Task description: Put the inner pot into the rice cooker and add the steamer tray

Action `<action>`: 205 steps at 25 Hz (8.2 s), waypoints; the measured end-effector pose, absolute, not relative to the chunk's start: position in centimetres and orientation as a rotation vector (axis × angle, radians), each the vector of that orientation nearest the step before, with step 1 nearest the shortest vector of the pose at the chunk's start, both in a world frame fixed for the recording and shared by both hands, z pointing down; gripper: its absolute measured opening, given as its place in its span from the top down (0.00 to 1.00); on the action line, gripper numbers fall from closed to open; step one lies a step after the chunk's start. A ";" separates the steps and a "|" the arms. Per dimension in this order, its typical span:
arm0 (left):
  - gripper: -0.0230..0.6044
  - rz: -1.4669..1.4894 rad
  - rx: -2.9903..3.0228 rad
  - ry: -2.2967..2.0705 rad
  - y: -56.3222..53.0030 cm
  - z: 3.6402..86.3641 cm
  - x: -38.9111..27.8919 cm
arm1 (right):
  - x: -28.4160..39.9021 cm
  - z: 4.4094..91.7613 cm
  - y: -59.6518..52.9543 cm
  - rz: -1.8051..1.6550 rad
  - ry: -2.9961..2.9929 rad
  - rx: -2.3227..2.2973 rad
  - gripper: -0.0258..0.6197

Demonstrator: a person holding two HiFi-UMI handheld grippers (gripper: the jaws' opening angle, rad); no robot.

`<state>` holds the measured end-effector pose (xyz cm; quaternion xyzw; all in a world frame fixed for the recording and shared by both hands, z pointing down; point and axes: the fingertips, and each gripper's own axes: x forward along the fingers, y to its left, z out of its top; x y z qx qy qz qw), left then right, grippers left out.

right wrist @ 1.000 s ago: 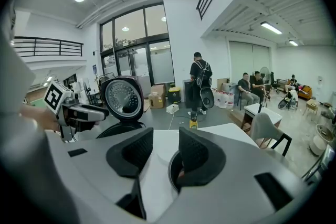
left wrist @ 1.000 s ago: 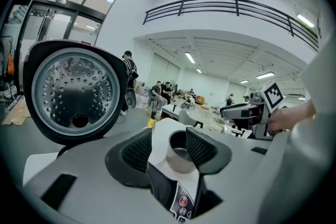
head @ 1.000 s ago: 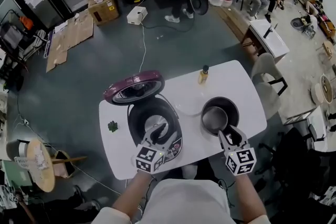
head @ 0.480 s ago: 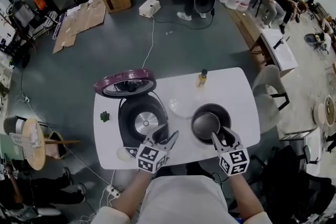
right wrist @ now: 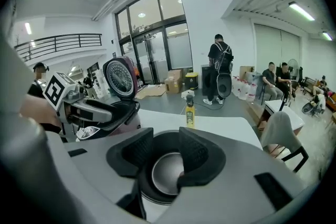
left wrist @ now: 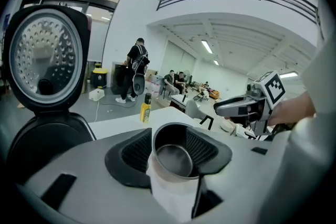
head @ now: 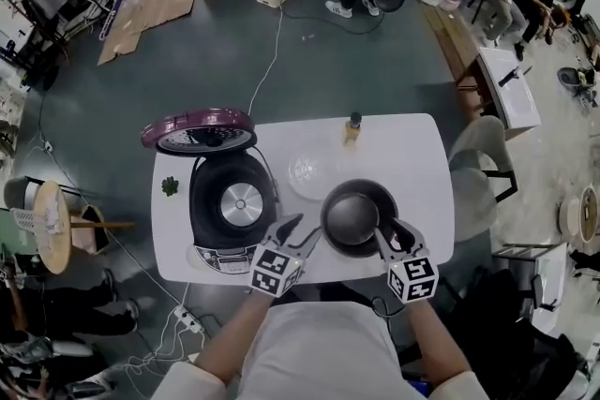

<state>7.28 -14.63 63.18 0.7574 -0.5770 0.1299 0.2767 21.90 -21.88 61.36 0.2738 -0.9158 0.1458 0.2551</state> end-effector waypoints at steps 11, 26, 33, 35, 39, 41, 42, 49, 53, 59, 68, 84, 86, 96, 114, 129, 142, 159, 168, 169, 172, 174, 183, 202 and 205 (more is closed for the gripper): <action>0.61 0.447 1.820 -1.586 -17.2 70.8 9.9 | 25.5 68.3 -25.6 0.399 -2.378 0.677 0.70; 0.61 0.492 1.521 -1.536 -17.4 79.4 10.6 | 28.8 77.4 -29.1 0.543 -2.162 0.607 0.70; 0.72 0.524 1.474 -1.478 -17.5 81.2 11.1 | 27.7 80.4 -28.8 0.601 -2.097 0.521 0.70; 0.76 0.510 1.459 -1.469 -17.6 81.5 11.3 | 27.3 80.9 -28.5 0.570 -2.081 0.489 0.71; 0.79 0.524 1.422 -1.483 -17.6 81.5 11.2 | 27.1 81.1 -28.6 0.566 -2.032 0.511 0.82; 0.81 0.532 1.414 -1.491 -17.6 81.4 11.2 | 27.3 81.0 -28.5 0.595 -2.009 0.548 0.84; 0.81 0.532 1.414 -1.493 -17.5 81.4 11.2 | 27.3 80.9 -28.5 0.598 -2.005 0.561 0.84; 0.82 0.512 1.450 -1.521 -16.7 79.4 10.6 | 26.7 78.2 -27.7 0.553 -2.043 0.598 0.84; 0.82 0.501 1.474 -1.560 -16.6 77.3 9.6 | 25.9 75.8 -27.4 0.526 -2.080 0.621 0.84; 0.83 0.456 1.493 -1.612 -15.9 74.0 8.5 | 24.8 71.9 -27.0 0.489 -2.141 0.655 0.84; 0.83 0.432 1.561 -1.724 -15.5 67.9 4.0 | 20.4 66.5 -26.5 0.382 -2.237 0.667 0.84; 0.83 0.374 1.567 -1.948 -11.5 59.6 -4.9 | 10.7 58.6 -23.7 0.263 -2.405 0.646 0.84; 0.83 0.361 1.549 -1.982 -10.7 58.7 -6.0 | 9.3 58.2 -23.4 0.250 -2.426 0.630 0.85; 0.84 0.336 1.444 -2.099 -6.3 57.8 -11.1 | 3.1 57.3 -20.4 0.200 -2.477 0.518 0.85; 0.84 0.308 1.339 -2.177 1.3 58.2 -18.6 | -6.1 57.8 -14.0 0.114 -2.508 0.379 0.84; 0.82 0.391 1.370 -2.030 0.6 61.1 -22.1 | -9.1 61.4 -13.9 0.184 -2.380 0.373 0.83; 0.81 0.457 1.358 -1.882 0.4 65.2 -23.0 | -10.0 64.4 -14.0 0.203 -2.253 0.337 0.82; 0.77 0.660 1.358 -1.751 -0.7 71.5 -22.9 | -10.1 70.1 -15.1 0.226 -2.168 0.413 0.82; 0.72 0.788 1.361 -1.720 -0.9 73.5 -23.2 | -10.3 72.0 -15.4 0.152 -2.120 0.442 0.80; 0.72 0.802 1.362 -1.720 -1.0 73.6 -23.3 | -10.3 72.3 -15.4 0.144 -2.112 0.446 0.80; 0.71 0.851 1.366 -1.732 -1.2 73.7 -23.4 | -10.3 72.9 -15.5 0.136 -2.086 0.456 0.80; 0.71 0.861 1.365 -1.738 -1.3 73.7 -23.4 | -10.2 73.1 -15.6 0.117 -2.077 0.468 0.79; 0.70 0.845 1.360 -1.766 -1.2 73.6 -23.6 | -10.1 73.4 -15.7 0.043 -2.066 0.501 0.74; 0.55 0.738 1.473 -1.817 0.3 71.2 -23.2 | -8.7 69.5 -14.5 -0.003 -2.167 0.597 0.66; 0.55 0.697 1.510 -1.816 0.4 70.4 -22.7 | -8.0 68.4 -13.9 0.002 -2.186 0.625 0.66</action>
